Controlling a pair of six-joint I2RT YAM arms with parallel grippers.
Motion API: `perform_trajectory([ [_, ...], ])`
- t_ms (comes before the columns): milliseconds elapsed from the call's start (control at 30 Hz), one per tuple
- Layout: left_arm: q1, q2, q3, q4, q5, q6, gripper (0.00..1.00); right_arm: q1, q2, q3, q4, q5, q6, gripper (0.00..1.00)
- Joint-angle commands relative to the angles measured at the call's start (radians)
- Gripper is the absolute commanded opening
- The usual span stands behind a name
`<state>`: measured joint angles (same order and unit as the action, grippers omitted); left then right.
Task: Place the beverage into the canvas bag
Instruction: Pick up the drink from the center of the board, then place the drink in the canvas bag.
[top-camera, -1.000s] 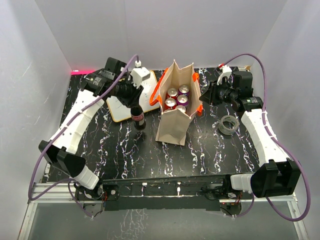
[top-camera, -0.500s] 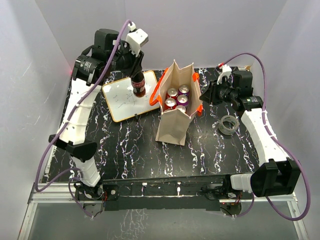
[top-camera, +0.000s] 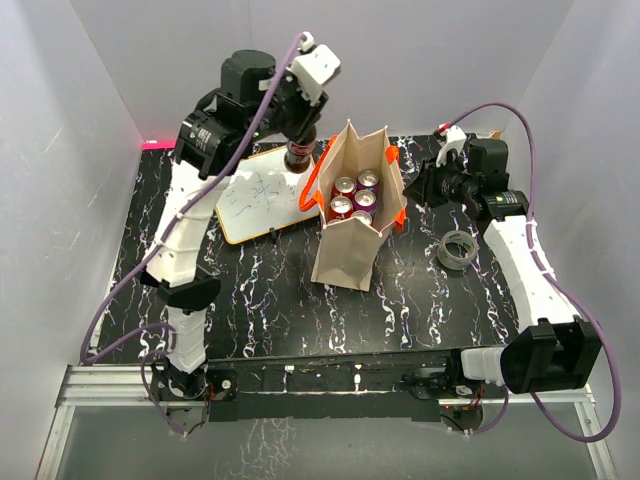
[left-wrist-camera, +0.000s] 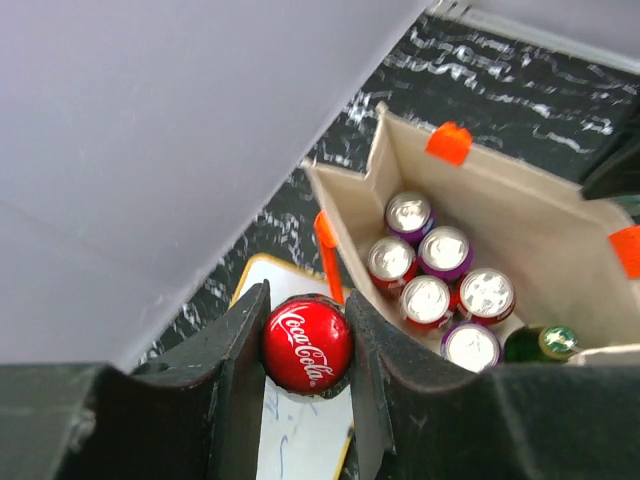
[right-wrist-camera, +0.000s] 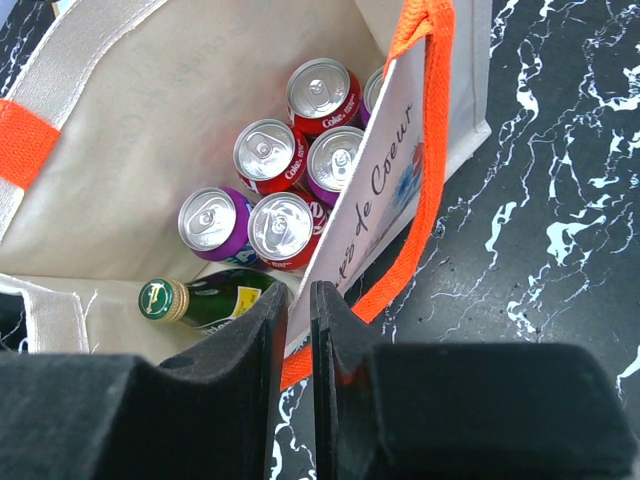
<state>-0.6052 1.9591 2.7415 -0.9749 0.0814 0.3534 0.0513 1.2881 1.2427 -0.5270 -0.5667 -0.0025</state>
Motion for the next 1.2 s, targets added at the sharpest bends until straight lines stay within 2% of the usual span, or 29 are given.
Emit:
perform_trajectory([
  [0, -0.105, -0.035, 0.159, 0.220, -0.110, 0.099, 0.00, -0.024, -0.063, 0.006, 0.035, 0.016, -0.023, 0.18],
  [200, -0.191, 0.005, 0.246, 0.259, -0.180, 0.158, 0.00, -0.047, -0.100, -0.018, 0.050, 0.010, -0.017, 0.18],
  [367, -0.246, 0.034, 0.259, 0.239, -0.169, 0.161, 0.00, -0.100, -0.123, -0.035, 0.066, 0.004, -0.008, 0.18],
  [700, -0.264, 0.050, 0.161, 0.226, -0.060, 0.054, 0.00, -0.132, -0.145, -0.059, 0.058, -0.015, 0.017, 0.18],
  [1167, -0.361, 0.069, 0.140, 0.228, -0.073, 0.109, 0.00, -0.136, -0.169, -0.104, 0.072, -0.025, 0.037, 0.18],
])
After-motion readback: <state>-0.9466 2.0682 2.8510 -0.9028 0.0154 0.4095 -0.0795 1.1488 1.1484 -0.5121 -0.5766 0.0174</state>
